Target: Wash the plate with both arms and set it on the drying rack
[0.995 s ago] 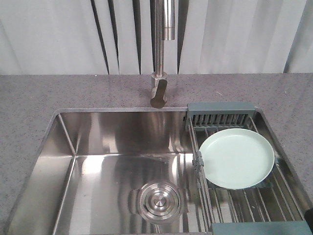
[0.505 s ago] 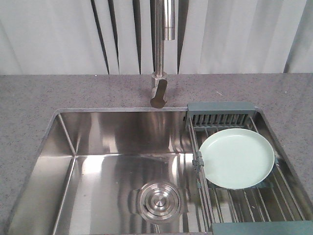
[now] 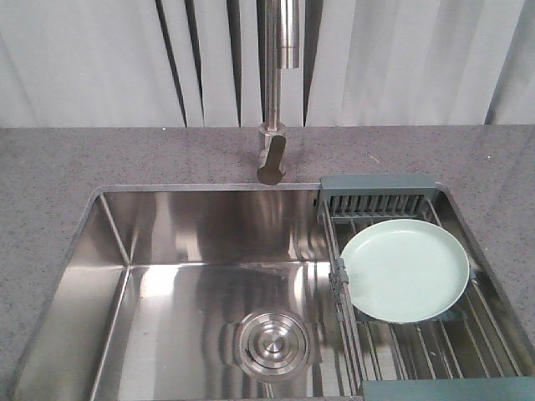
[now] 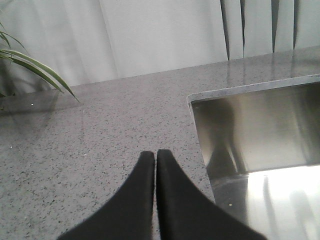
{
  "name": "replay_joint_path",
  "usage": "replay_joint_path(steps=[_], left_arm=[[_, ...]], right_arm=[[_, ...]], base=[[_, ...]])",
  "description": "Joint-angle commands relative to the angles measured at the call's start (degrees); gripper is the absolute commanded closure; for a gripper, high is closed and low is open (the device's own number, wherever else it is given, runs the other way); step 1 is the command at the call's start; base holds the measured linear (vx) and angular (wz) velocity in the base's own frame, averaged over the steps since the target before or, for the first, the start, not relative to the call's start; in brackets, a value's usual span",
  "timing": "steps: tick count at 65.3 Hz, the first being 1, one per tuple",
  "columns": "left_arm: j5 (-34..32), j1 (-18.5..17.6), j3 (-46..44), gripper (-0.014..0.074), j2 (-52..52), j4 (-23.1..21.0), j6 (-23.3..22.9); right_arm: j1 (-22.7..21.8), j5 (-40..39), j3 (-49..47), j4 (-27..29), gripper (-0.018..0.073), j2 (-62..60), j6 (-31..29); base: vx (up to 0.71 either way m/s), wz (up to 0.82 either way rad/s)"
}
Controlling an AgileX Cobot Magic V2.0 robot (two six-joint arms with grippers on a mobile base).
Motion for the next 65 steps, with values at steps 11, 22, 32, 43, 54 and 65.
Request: replay_joint_path(steps=[11,22,32,43,54,65], left_arm=[[-3.92,0.12,1.15,0.0603,-0.89,-0.05,-0.35],[-3.92,0.12,1.15,0.0603,-0.89,-0.05,-0.35],[-3.92,0.12,1.15,0.0603,-0.89,-0.05,-0.35],[-3.92,0.12,1.15,0.0603,-0.89,-0.05,-0.35],[-3.92,0.12,1.15,0.0603,-0.89,-0.05,-0.35],[-3.92,0.12,1.15,0.0603,-0.89,-0.05,-0.35]], right_arm=[[-0.37,-4.77,0.15,-0.37,0.0563,-0.24,1.8],[-0.37,-4.12,0.15,-0.1,0.0563,-0.24,1.87],[-0.37,-3.96,0.15,0.08,0.0563,-0.24,1.91],[-0.37,-3.96,0.1,0.08,0.0563,-0.24,1.91],[-0.37,-3.96,0.1,0.08,0.0563,-0.24,1.91],[-0.37,-3.98,0.11,0.08,0.0563,-0.24,1.91]], base=[[0.0,0.0],[0.0,0.0],[0.0,0.0],[0.0,0.0],[0.0,0.0],[0.0,0.0]])
